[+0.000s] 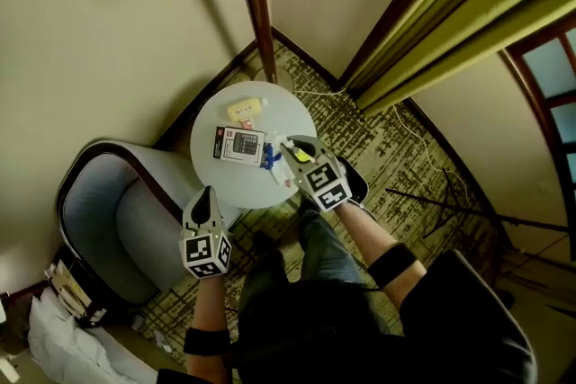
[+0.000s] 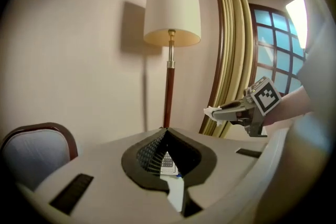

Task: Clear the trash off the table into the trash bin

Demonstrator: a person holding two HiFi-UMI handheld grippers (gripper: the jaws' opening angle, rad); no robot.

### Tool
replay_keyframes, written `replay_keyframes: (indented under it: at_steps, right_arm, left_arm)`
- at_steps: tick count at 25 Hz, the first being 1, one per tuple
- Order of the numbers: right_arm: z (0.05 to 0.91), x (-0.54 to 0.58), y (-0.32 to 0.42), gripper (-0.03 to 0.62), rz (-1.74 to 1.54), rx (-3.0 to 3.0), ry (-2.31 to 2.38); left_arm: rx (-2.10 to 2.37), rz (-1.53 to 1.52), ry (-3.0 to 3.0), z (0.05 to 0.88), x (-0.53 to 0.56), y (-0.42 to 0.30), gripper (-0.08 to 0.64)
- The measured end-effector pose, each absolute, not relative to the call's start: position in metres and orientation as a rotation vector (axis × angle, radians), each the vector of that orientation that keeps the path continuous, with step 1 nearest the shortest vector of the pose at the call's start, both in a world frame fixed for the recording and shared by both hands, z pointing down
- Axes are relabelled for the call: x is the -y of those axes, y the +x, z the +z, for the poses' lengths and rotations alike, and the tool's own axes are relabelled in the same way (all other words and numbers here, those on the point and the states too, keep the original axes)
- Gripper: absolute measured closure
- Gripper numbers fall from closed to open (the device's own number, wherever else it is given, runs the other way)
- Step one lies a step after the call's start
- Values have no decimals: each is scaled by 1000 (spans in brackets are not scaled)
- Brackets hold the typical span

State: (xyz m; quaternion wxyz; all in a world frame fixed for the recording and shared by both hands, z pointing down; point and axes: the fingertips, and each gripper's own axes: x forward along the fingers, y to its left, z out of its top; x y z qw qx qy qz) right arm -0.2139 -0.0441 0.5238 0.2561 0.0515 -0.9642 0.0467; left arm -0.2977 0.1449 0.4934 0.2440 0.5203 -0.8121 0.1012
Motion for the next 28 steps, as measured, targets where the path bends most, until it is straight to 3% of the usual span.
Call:
replay_keyframes:
  at_steps: [7,17,28]
  right_arm:
    - [426,-22,-175,518,69,2742,238]
    - [406,-70,-125,517,73,2763,426]
    - [434,-21,58,517,193,2566,981]
  left_arm:
    - [2233,249,1581,439,-176,-281,560]
    - [2135,316,1858,417,-178,-239,560]
    - [1723,383,2301,418,-80,-80,560]
